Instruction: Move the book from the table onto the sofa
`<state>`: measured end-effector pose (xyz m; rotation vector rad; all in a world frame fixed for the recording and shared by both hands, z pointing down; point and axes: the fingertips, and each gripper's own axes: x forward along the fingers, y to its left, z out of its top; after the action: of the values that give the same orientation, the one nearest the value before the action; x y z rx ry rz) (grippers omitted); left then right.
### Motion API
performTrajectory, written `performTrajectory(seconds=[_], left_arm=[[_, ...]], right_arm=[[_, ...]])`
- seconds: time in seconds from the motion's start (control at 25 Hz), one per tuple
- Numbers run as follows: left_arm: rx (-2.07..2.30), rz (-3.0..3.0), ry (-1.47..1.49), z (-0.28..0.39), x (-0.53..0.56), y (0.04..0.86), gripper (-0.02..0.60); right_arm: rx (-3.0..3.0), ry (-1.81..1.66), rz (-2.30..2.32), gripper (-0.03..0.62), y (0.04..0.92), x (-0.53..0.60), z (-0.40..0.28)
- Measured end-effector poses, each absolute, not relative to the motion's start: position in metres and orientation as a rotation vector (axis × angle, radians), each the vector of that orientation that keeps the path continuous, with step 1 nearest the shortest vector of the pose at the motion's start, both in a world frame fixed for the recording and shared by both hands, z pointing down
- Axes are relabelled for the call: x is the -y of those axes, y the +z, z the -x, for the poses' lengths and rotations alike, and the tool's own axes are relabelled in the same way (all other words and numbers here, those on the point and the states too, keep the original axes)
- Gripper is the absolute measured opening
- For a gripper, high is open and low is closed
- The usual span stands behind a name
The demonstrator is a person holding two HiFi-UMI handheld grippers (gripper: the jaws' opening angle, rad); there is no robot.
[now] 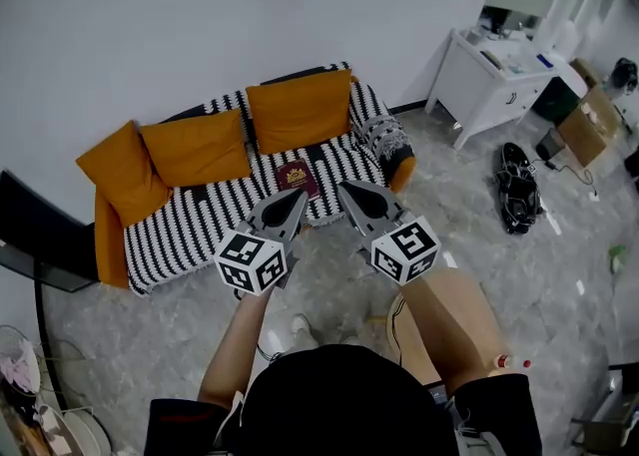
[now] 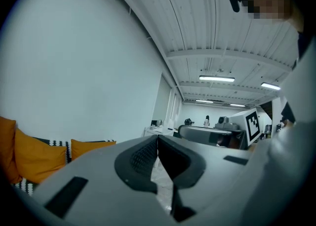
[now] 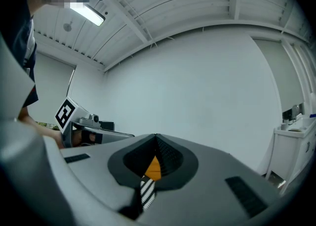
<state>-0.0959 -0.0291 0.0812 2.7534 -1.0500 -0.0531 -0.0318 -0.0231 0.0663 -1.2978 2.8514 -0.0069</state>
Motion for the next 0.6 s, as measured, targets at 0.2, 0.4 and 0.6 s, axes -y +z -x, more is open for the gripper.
performTrajectory(seconds=[0.2, 0.4, 0.6], left_arm=[[1.041, -2.741, -0.075, 0.0947, 0.0239, 0.0797, 0.017], [1.057, -2.723, -0.084, 0.0987, 0.0228, 0.0810, 0.017], [1.043, -2.703, -0.103, 0.0996, 0.0227, 0.0823, 0.017]], right_arm=[[-2.826, -0.012, 1.318, 0.015, 0.0672, 0.0213, 0.0266], [-2.824, -0.013, 1.322, 0.015, 0.0677, 0.0178, 0.0262], [-2.822, -0.018, 1.322, 0.015, 0.0686, 0.0167, 0.0261]])
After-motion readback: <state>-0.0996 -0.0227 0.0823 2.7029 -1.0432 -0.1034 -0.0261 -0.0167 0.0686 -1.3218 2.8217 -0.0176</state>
